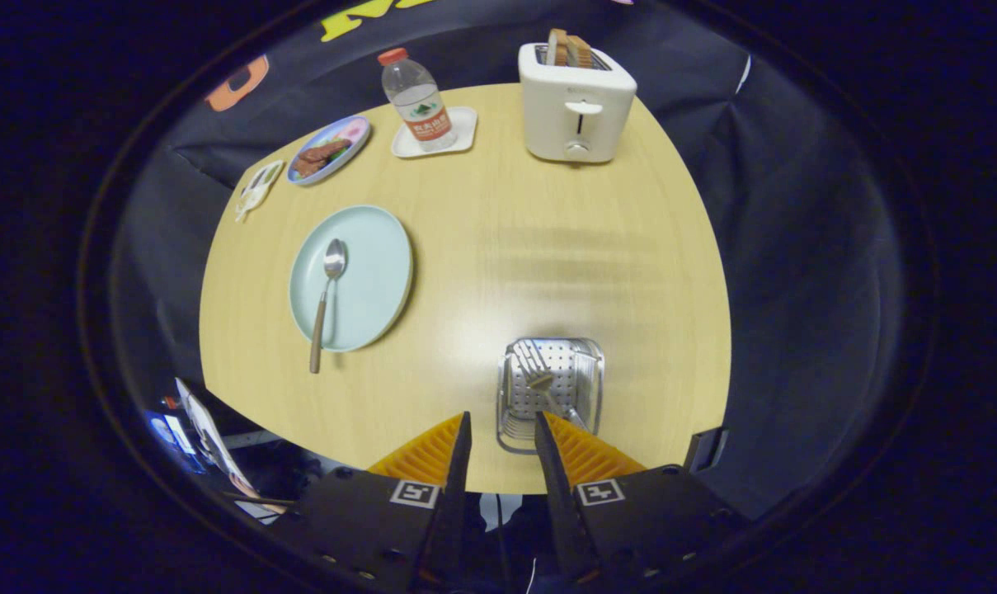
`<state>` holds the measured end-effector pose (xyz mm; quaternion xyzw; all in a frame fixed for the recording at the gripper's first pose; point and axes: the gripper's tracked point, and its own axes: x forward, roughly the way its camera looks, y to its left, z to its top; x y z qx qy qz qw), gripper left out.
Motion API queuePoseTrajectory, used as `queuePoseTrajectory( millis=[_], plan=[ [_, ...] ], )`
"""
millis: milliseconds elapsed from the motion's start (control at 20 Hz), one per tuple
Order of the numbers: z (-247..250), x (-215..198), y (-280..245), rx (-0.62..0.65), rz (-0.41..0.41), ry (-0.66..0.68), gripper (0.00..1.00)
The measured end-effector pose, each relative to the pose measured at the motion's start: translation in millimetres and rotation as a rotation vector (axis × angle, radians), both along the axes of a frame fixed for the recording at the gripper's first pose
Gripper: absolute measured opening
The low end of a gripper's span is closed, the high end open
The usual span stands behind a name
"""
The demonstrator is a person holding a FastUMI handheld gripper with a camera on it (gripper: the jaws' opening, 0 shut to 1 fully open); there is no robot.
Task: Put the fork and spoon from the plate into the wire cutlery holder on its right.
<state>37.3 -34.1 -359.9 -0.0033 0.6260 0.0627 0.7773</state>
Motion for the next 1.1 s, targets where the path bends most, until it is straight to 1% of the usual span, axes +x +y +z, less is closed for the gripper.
queuePoseTrajectory(
  millis=[50, 250, 350, 400, 450, 500, 600, 750, 900, 1100],
  plan=[
    [3, 4, 11, 0.006, 0.019, -0.037, 0.54],
    [9, 20, 57, -0.001, 0.122, -0.196, 0.77],
    [11, 27, 81, -0.017, 0.178, -0.268, 0.80],
    [9, 31, 93, -0.024, 0.190, -0.298, 0.82],
    [7, 33, 103, -0.025, 0.186, -0.313, 0.85],
    [2, 34, 114, -0.018, 0.165, -0.318, 0.86],
    [-7, 37, 136, 0.021, 0.116, -0.318, 0.86],
    [-24, 45, 158, 0.031, 0.047, -0.327, 0.86],
    [-36, 49, 185, 0.061, 0.026, -0.353, 0.87],
    [-50, 60, 209, 0.089, -0.003, -0.442, 0.86]
  ],
)
